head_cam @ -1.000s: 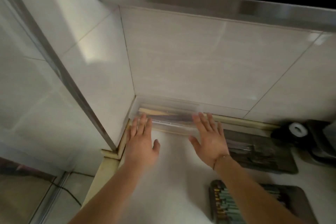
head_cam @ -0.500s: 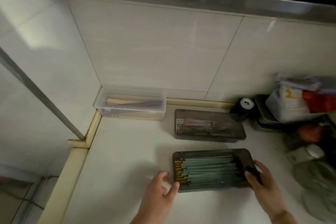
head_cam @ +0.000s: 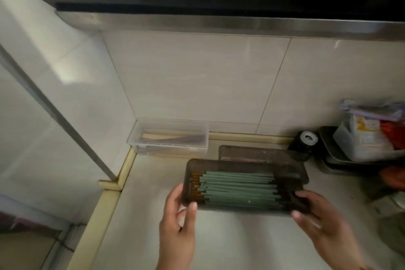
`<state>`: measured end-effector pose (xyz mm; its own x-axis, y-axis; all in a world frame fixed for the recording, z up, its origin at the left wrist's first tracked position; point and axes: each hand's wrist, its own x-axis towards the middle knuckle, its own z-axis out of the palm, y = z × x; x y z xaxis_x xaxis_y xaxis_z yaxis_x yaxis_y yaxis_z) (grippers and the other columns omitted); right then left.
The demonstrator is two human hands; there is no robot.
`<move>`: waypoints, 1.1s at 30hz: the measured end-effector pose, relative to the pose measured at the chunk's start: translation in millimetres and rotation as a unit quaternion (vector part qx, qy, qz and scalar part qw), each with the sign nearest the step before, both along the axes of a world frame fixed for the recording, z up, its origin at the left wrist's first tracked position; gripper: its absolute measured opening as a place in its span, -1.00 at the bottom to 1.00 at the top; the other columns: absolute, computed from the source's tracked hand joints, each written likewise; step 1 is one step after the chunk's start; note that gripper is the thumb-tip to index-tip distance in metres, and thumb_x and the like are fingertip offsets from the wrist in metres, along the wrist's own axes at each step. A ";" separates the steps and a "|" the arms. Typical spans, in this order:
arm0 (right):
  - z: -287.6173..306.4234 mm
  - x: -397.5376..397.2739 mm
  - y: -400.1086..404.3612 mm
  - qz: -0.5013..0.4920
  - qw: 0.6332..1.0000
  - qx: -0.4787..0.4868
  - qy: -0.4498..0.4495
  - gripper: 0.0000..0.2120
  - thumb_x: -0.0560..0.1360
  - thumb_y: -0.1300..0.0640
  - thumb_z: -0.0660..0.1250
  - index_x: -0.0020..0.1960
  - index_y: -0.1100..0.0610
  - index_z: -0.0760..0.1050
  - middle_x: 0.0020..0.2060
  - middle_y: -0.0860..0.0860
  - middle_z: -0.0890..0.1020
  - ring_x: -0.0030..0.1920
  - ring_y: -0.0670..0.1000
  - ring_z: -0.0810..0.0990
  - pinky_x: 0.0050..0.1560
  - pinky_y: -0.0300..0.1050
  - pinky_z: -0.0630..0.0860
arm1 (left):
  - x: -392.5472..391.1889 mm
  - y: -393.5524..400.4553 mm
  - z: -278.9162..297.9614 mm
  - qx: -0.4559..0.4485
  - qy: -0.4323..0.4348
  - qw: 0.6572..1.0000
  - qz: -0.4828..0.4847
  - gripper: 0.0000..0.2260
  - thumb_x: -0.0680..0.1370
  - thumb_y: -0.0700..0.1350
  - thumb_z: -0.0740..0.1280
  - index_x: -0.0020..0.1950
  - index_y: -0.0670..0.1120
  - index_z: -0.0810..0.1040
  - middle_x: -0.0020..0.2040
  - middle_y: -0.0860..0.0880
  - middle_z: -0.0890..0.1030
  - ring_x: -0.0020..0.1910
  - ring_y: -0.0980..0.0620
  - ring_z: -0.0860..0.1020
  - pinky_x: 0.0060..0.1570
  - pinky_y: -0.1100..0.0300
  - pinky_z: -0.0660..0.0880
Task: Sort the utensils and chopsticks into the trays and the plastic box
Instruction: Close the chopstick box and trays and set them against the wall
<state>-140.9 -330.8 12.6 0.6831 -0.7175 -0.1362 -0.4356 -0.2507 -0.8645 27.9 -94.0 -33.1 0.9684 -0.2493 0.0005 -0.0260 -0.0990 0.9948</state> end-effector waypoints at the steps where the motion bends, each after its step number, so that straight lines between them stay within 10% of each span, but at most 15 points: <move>1: 10.2 16.2 3.0 0.031 0.999 -0.022 -0.006 -0.55 0.32 0.18 0.52 0.08 -0.20 0.50 -0.03 -0.29 0.65 -0.07 -0.29 0.63 -0.16 -0.44 0.51 | 15.0 0.4 10.8 -0.020 -0.022 0.999 0.027 -0.68 0.51 -0.04 0.32 0.26 0.09 0.47 0.11 0.19 0.63 0.10 0.24 0.57 0.05 0.43 0.47; 6: 23.4 119.8 18.4 0.107 0.989 -0.018 -0.100 -0.59 0.41 0.22 0.46 0.11 -0.19 0.48 0.01 -0.26 0.62 0.01 -0.30 0.60 -0.08 -0.49 0.48 | 106.8 6.8 42.6 -0.018 -0.099 0.989 0.110 -0.82 0.60 -0.10 0.24 0.18 0.02 0.50 0.13 0.09 0.58 0.14 0.26 0.52 0.08 0.45 0.39; 10: 16.2 199.7 23.8 0.147 0.982 0.004 -0.119 -0.66 0.48 0.24 0.40 0.04 -0.18 0.45 0.08 -0.17 0.59 0.08 -0.14 0.60 0.05 -0.25 0.54 | 179.8 7.8 41.2 0.012 -0.088 0.984 0.152 -0.81 0.62 -0.17 0.24 0.22 0.00 0.49 0.19 -0.02 0.54 0.20 0.03 0.49 0.23 0.16 0.38; 15: 1.7 253.1 26.4 0.167 0.982 0.002 -0.089 -0.72 0.51 0.29 0.32 0.04 -0.06 0.40 0.12 0.02 0.55 0.13 0.05 0.58 0.22 0.03 0.51 | 238.3 10.0 24.0 0.047 -0.099 0.980 0.163 -0.77 0.59 -0.24 0.27 0.24 -0.07 0.50 0.15 -0.08 0.57 0.14 -0.05 0.53 0.10 0.26 0.41; 26: -17.5 255.4 27.9 0.210 0.976 -0.031 -0.058 -0.57 0.55 0.18 0.30 0.25 -0.26 0.32 0.25 -0.20 0.46 0.29 -0.10 0.45 0.28 -0.14 0.44 | 243.5 7.4 -0.6 0.091 -0.049 0.971 0.214 -0.68 0.62 -0.15 0.24 0.38 -0.07 0.40 0.26 -0.14 0.54 0.22 -0.09 0.51 0.15 0.20 0.39; 30: -34.6 196.8 3.3 0.085 0.989 -0.065 -0.099 -0.48 0.50 0.08 0.37 0.34 -0.31 0.30 0.29 -0.34 0.39 0.23 -0.29 0.43 0.20 -0.38 0.37 | 179.0 -10.8 -5.1 0.020 -0.081 0.969 0.231 -0.58 0.61 -0.13 0.25 0.46 -0.12 0.28 0.36 -0.03 0.41 0.31 0.01 0.41 0.22 0.24 0.34; 33: -58.5 130.5 -33.8 -0.103 0.977 -0.188 0.003 -0.52 0.47 0.11 0.40 0.35 -0.08 0.38 0.34 0.06 0.43 0.33 0.10 0.37 0.35 0.05 0.32 | 119.4 -34.4 -28.7 0.072 -0.098 0.985 0.122 -0.57 0.55 -0.11 0.30 0.41 -0.10 0.34 0.32 0.00 0.42 0.25 0.03 0.43 0.23 0.12 0.37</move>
<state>-10.3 -364.6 -46.0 0.5198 -0.8393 0.1597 -0.5144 -0.4567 -0.7258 147.3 -128.5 -61.8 0.9845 -0.0203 0.1745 -0.1736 -0.2652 0.9484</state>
